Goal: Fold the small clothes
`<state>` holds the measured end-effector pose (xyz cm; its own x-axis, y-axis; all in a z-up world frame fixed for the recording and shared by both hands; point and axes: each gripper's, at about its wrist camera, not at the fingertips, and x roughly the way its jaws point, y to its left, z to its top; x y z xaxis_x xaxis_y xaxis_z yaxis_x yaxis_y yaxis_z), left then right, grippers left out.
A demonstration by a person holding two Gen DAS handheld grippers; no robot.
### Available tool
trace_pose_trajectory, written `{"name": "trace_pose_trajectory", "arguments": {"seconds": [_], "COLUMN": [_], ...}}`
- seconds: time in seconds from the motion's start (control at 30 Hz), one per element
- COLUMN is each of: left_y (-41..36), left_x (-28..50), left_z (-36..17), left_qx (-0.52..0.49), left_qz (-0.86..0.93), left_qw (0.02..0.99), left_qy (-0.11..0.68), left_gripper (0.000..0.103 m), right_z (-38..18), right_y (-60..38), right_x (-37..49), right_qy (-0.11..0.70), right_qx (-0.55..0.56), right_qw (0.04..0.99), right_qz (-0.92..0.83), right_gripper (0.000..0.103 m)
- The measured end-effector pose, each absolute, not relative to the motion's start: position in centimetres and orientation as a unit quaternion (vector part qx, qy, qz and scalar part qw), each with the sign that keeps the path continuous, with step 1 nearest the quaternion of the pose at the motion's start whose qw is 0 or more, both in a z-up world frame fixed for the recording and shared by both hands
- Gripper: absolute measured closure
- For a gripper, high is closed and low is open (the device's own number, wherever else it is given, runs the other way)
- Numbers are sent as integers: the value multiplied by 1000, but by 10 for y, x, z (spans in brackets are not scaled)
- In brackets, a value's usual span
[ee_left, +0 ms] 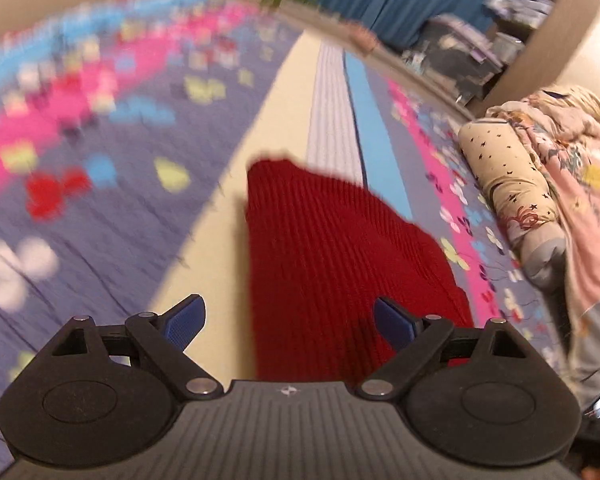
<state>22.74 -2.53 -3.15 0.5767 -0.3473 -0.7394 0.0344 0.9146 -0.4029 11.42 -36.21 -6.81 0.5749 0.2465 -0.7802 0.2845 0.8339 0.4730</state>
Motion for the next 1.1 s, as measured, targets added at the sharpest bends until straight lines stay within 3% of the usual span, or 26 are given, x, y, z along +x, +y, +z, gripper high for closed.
{"name": "trace_pose_trajectory", "arguments": {"seconds": [0.1,0.3,0.37,0.43,0.5,0.53,0.6,0.77,0.93,1.0,1.07,1.1], "left_y": [-22,-17,-24,-29,-34,-36,-43,-53,-15,12,41,55], "left_x": [243,263,265,264,260,257,249,219,193,186,184,184], "left_z": [-58,-101,-100,-92,-78,-69,-48,10,58,65,65,62], "left_qx": [-233,-328,-320,-298,-268,-255,-219,-134,-108,-110,-108,-107], "left_qz": [-131,-155,-162,-159,-165,-168,-176,-193,-189,-179,-145,-116], "left_qw": [838,790,795,806,819,826,841,883,907,909,914,918], "left_qy": [476,495,490,487,479,474,462,407,361,359,363,365], "left_gripper": [0,1,8,18,32,37,40,42,42,39,27,26], "right_z": [-77,-88,-92,-95,-92,-90,-87,-74,-49,-42,-35,-36], "right_y": [-368,-372,-373,-373,-372,-371,-370,-352,-318,-307,-293,-286], "right_x": [118,119,120,120,120,120,118,113,104,101,99,98], "right_qy": [470,480,480,479,473,468,460,430,378,362,349,351], "right_qx": [310,339,351,358,362,361,357,342,334,326,307,296], "right_qw": [827,809,804,801,803,806,813,835,855,859,863,862], "right_qz": [-12,-7,-6,-3,7,8,-4,10,116,158,198,213], "right_gripper": [24,21,22,27,45,48,69,80,81,82,82,82]}}
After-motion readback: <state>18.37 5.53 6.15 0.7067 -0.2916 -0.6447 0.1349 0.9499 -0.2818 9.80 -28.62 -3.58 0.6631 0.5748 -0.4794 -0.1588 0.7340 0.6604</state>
